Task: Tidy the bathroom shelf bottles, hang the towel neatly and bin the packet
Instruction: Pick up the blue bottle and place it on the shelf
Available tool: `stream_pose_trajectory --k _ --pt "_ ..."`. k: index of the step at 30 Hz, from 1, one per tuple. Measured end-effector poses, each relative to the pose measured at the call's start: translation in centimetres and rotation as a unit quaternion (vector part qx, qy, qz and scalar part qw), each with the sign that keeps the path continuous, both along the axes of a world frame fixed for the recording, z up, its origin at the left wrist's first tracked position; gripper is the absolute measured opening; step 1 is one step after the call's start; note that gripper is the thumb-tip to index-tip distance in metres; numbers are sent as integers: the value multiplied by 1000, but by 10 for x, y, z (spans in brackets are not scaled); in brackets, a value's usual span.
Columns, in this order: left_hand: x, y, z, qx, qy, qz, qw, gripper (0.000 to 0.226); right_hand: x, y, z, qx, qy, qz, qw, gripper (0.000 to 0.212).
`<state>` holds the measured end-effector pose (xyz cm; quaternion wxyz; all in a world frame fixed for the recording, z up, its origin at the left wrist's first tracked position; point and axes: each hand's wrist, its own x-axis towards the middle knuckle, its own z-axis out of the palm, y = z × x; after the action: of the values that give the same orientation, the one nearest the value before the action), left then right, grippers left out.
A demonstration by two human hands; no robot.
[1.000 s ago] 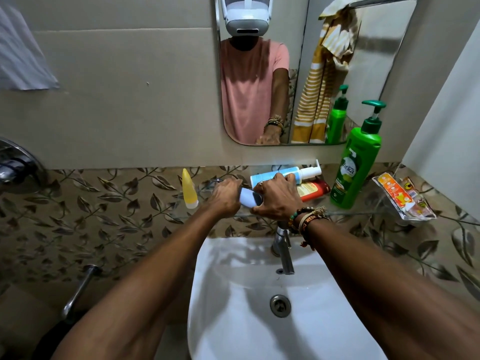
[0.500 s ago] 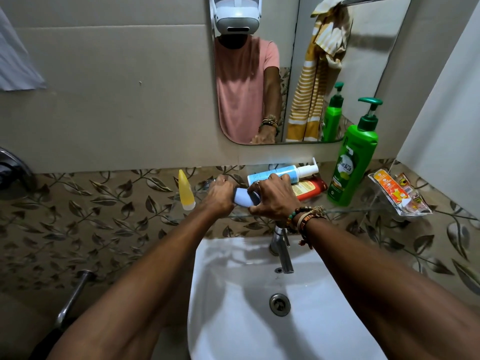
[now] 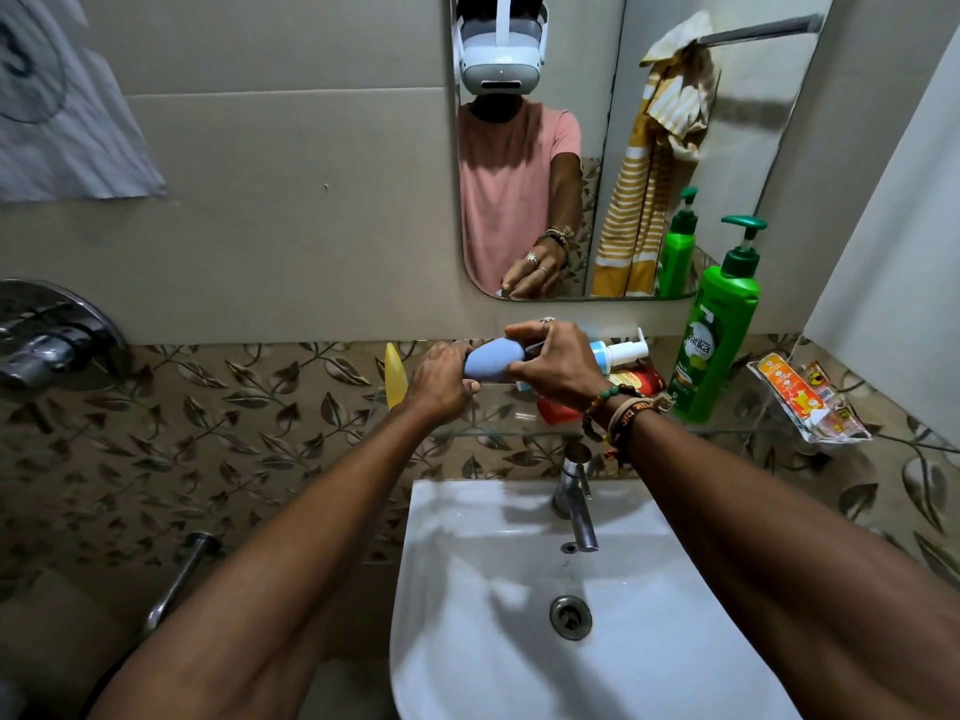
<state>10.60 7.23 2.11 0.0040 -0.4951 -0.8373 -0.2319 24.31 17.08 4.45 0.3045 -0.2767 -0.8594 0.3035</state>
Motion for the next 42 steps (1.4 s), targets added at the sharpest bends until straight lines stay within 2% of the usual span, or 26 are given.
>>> stream_pose_trajectory --k 8,19,23,42 --pt "9 -19 11 31 -24 6 999 49 -6 -13 11 -48 57 -3 997 46" --pt "18 -37 29 107 -112 1 988 38 -8 -32 19 9 44 27 999 41" --pt "17 -41 32 121 -114 13 986 34 -11 -36 18 23 36 35 998 42" --pt "17 -39 28 68 -219 14 973 42 -27 -35 7 56 -13 32 998 39"
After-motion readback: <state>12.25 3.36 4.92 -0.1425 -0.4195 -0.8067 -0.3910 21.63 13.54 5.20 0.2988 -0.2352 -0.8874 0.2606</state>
